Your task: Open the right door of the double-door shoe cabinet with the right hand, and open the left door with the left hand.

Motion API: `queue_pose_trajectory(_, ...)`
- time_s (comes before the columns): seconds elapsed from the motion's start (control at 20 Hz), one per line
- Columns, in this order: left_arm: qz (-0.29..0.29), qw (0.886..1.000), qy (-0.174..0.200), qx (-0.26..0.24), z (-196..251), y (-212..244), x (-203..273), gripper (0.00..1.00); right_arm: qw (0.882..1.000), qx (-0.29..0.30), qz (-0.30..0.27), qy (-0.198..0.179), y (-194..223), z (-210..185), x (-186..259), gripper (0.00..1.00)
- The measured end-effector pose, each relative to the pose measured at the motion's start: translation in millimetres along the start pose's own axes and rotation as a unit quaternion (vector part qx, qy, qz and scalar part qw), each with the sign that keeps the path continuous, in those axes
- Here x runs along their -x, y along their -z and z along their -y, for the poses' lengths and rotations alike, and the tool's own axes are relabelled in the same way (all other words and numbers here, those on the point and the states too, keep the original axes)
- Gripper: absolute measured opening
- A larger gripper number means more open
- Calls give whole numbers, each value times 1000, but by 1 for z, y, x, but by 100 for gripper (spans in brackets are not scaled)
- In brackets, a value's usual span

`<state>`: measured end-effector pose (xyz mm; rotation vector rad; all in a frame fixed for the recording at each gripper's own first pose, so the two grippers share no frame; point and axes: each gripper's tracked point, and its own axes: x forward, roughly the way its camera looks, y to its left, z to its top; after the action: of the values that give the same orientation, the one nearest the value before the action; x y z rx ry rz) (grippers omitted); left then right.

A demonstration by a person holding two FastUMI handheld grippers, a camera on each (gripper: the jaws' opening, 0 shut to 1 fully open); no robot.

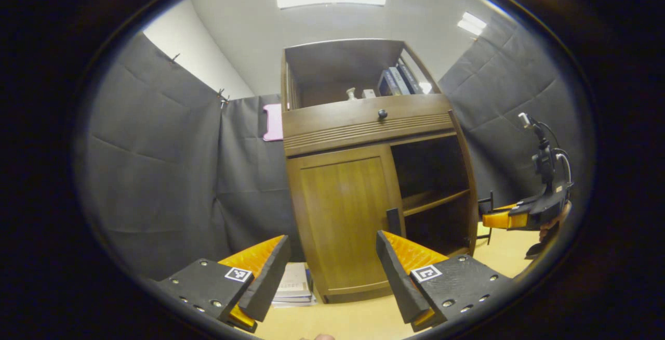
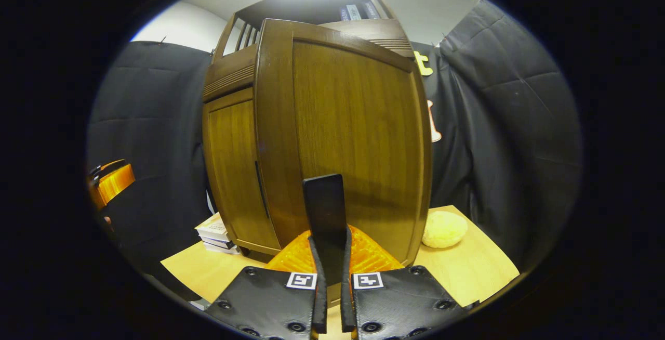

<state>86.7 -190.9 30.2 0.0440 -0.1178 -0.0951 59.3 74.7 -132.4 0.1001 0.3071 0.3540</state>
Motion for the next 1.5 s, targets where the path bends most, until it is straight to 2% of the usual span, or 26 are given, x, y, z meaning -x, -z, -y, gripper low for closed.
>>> queue_pose_trajectory(0.2,5,1000,30,9,5,-1,-3,94,1000,7,-1,16,1,22,20,12)
queue_pose_trajectory(0.25,6,999,36,10,4,-1,-4,94,1000,7,-1,20,2,27,23,8)
queue_pose_trajectory(0.3,7,999,41,11,5,-2,-5,94,1000,7,-2,24,2,32,27,12)
queue_pose_trajectory(0.55,8,998,56,12,3,-3,-7,94,999,6,-3,42,0,55,41,11)
queue_pose_trajectory(0.6,8,998,59,13,2,-3,-7,94,999,6,-2,46,1,60,45,15)
queue_pose_trajectory(0.65,8,998,61,13,2,-3,-7,94,999,6,-2,50,1,65,48,11)
queue_pose_trajectory(0.75,6,998,65,12,3,-2,-8,94,998,4,-2,57,1,73,53,11)
queue_pose_trajectory(0.8,5,998,67,12,4,-2,-8,94,998,4,-2,60,1,77,55,7)
queue_pose_trajectory(0.95,6,997,72,11,5,-3,-8,94,997,1,-1,72,0,91,60,7)
queue_pose_trajectory(1.0,6,997,75,10,6,-3,-8,94,997,0,-2,78,0,97,63,11)
queue_pose_trajectory(1.1,5,997,81,11,7,-3,-7,94,995,-1,-11,96,6,115,67,10)
queue_pose_trajectory(1.25,2,996,91,15,7,-2,-7,94,990,6,-11,141,9,146,75,10)
queue_pose_trajectory(1.3,0,996,91,14,7,-2,-8,94,989,4,-10,147,8,154,81,14)
queue_pose_trajectory(1.35,0,996,92,15,7,-2,-9,94,990,-5,-13,140,10,153,81,0)
queue_pose_trajectory(1.4,0,995,94,18,8,-2,-9,94,990,-8,-15,138,9,155,82,4)
queue_pose_trajectory(1.5,-2,995,98,24,8,-3,-9,94,990,7,-26,142,12,161,85,0)
